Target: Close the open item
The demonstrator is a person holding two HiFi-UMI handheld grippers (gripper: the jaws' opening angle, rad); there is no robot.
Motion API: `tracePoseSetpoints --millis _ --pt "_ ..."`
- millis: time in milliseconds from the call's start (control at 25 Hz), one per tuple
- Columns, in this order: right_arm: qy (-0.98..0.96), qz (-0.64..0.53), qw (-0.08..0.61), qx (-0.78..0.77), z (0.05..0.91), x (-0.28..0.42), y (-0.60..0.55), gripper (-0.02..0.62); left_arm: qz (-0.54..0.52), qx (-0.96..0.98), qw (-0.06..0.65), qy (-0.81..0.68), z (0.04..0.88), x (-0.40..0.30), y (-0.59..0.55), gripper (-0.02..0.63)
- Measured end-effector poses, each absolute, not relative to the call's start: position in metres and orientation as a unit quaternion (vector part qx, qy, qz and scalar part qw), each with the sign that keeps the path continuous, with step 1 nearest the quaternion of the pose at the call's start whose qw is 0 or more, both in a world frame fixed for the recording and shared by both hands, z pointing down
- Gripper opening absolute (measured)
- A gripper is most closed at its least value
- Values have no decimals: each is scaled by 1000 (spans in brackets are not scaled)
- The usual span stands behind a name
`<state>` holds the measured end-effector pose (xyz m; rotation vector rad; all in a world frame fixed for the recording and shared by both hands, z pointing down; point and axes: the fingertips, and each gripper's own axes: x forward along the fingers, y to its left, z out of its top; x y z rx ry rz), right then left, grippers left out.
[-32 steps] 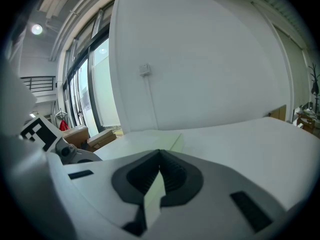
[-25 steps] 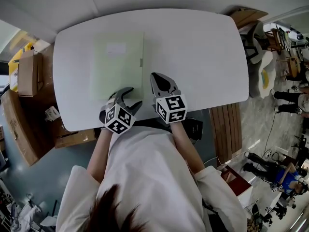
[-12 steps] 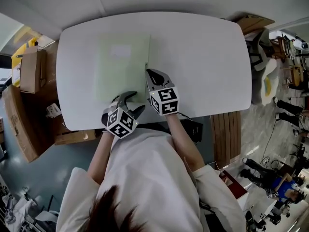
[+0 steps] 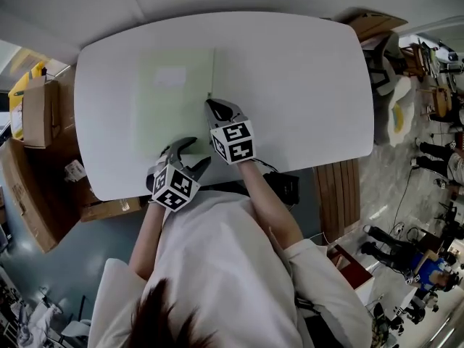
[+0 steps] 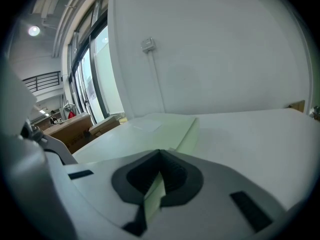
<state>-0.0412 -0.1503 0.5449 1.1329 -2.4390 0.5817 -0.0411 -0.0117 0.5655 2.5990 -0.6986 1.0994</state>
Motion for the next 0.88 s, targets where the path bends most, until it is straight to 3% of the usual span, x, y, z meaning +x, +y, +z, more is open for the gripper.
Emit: tracePoseSetpoints --millis 600,880 --pt "-867 204 139 433 506 -20 -118 5 344 891 129 -267 563 -46 -11 258" --pt "-868 197 137 434 497 -12 -102 5 323 886 116 -313 545 -49 -28 112"
